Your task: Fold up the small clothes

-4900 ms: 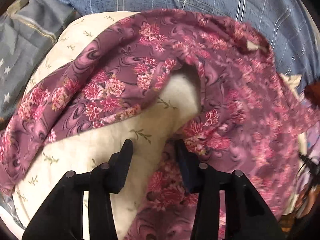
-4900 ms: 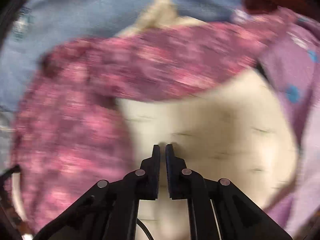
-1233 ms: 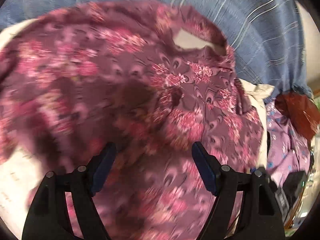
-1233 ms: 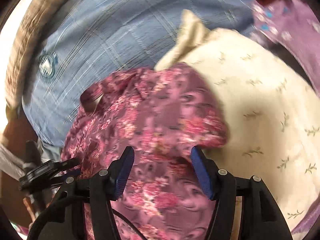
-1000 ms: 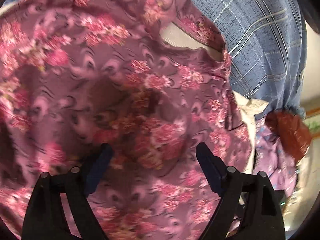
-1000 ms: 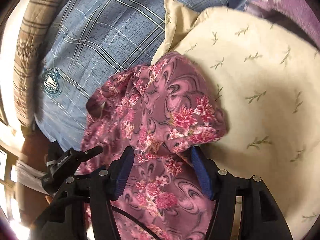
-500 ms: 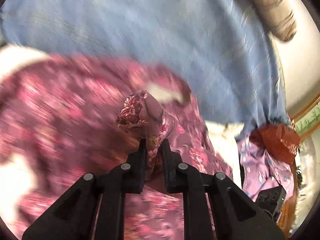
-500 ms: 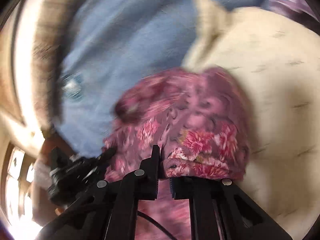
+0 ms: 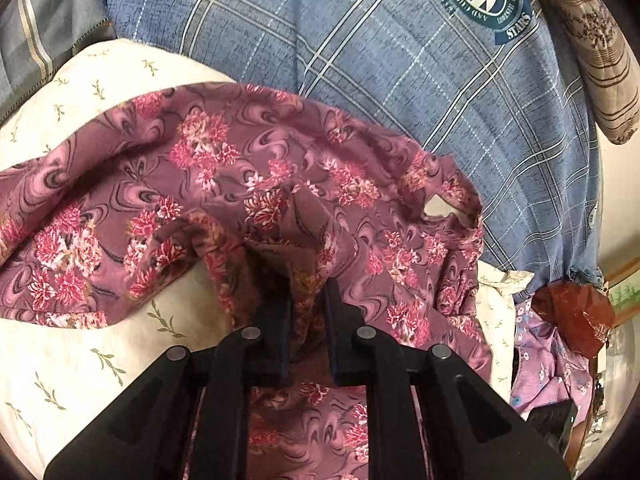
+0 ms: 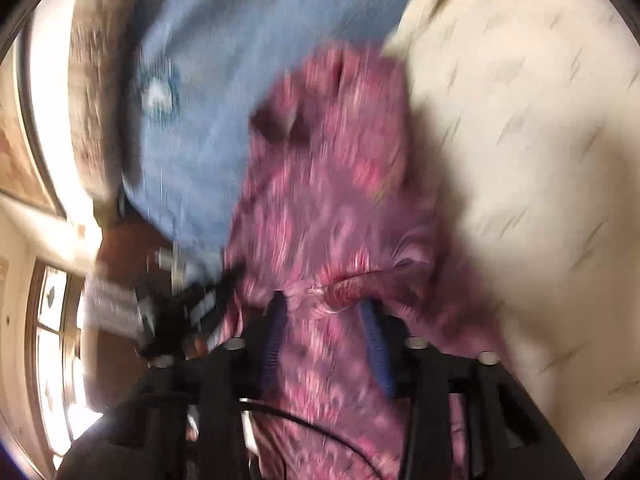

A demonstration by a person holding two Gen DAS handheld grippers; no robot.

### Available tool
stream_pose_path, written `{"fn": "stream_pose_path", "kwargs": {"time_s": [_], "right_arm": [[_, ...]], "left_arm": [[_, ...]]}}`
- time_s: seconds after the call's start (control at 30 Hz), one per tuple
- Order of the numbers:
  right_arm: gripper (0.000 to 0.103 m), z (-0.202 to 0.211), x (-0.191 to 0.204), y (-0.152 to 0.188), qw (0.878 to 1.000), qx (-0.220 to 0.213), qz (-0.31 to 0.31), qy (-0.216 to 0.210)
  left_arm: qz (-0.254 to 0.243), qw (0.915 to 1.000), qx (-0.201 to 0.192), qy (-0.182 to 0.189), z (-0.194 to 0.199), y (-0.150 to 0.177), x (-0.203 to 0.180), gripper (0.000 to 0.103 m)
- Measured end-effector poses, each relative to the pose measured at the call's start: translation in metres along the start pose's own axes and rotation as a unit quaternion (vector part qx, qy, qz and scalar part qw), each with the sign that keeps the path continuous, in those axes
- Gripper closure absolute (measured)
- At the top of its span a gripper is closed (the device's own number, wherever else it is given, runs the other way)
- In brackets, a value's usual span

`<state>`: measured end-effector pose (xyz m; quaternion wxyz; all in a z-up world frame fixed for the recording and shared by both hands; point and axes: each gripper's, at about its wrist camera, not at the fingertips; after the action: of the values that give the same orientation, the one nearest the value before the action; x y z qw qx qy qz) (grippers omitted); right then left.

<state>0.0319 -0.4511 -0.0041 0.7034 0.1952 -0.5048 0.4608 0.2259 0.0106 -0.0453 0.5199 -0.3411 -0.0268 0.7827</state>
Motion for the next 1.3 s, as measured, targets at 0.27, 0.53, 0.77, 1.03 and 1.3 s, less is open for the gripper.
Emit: {"fn": "stream_pose_path", "kwargs": {"time_s": [0.27,0.53,0.77,1.03,1.3], "right_arm": [[0.042,0.044,-0.03,-0.005,0.995,-0.041,-0.078,-0.053],[0.039,-0.008,-0.055,0.005,0.99,0.024,-0.117,-0.076],[0.094,-0.037,-0.046,-0.027,0.993,-0.023,-0.091,-0.068],[0.091,0.063,-0.009,-0.072,0.983,-0.138,0.071,0.099],[0.085,0.06,-0.067,-0.082,0.979,-0.094,0.011,0.179]], "left_arm": [[0.008,0.998,-0.061,-0.016,0.039,-0.025,0.021,0.091],[0.011,0.9968,-0.078,-0.018,0.059,-0.028,0.023,0.091],[0.013,0.997,-0.075,-0.012,0.063,-0.027,0.01,0.091],[-0.073,0.9968,-0.01,-0.031,-0.009,0.017,-0.056,0.09],[-0.076,0.995,0.051,-0.041,-0.04,0.031,-0.039,0.088]]}}
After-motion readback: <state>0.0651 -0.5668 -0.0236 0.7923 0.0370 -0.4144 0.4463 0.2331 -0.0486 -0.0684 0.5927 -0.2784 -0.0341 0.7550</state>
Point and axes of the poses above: each gripper's, at about its wrist camera, not at the fingertips, and z roughly against the way its jaws point, x to its left, y to its underside, and after that the axes turned 3 degrees about -y, right-handed
